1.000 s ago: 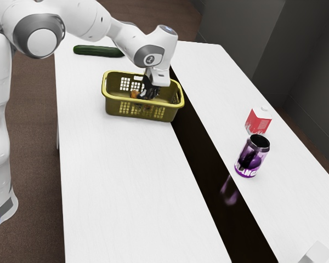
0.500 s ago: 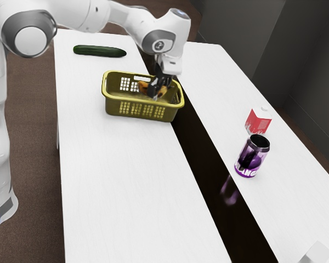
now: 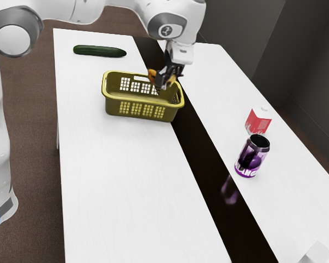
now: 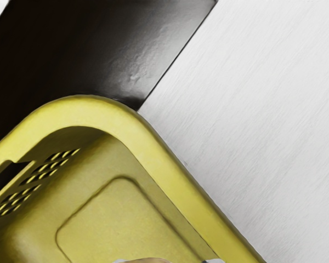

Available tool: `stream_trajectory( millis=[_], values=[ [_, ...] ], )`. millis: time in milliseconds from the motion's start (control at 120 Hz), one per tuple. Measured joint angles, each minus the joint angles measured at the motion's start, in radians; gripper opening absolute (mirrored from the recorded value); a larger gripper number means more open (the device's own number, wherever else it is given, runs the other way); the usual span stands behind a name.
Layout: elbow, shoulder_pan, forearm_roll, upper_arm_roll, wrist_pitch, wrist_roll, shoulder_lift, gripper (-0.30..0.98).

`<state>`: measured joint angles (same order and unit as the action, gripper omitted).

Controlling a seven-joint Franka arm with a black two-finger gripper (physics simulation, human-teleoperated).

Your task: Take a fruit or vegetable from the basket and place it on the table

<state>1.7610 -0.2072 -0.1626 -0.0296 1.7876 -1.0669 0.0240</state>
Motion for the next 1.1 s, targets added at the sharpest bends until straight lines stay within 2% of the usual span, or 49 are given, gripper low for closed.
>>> stream_trajectory(
  millis=[225, 483, 667, 800, 942, 1100],
  values=[
    [0.006, -0.032, 0.0, -0.118, -0.019, 0.023, 0.009, 0.1],
    [0.005, 0.01, 0.017, -0.275, -0.016, 0.052, 0.006, 0.1],
    [0.008, 0.114, 0.026, -0.297, -0.012, 0.073, 0.004, 0.1],
    [0.007, 0.133, 0.028, -0.298, -0.01, 0.085, 0.004, 0.1],
    [0.006, 0.073, 0.024, -0.323, -0.002, 0.09, 0.002, 0.45],
    [0.005, 0.01, 0.023, -0.326, 0.004, 0.094, 0.003, 0.61]
  ],
)
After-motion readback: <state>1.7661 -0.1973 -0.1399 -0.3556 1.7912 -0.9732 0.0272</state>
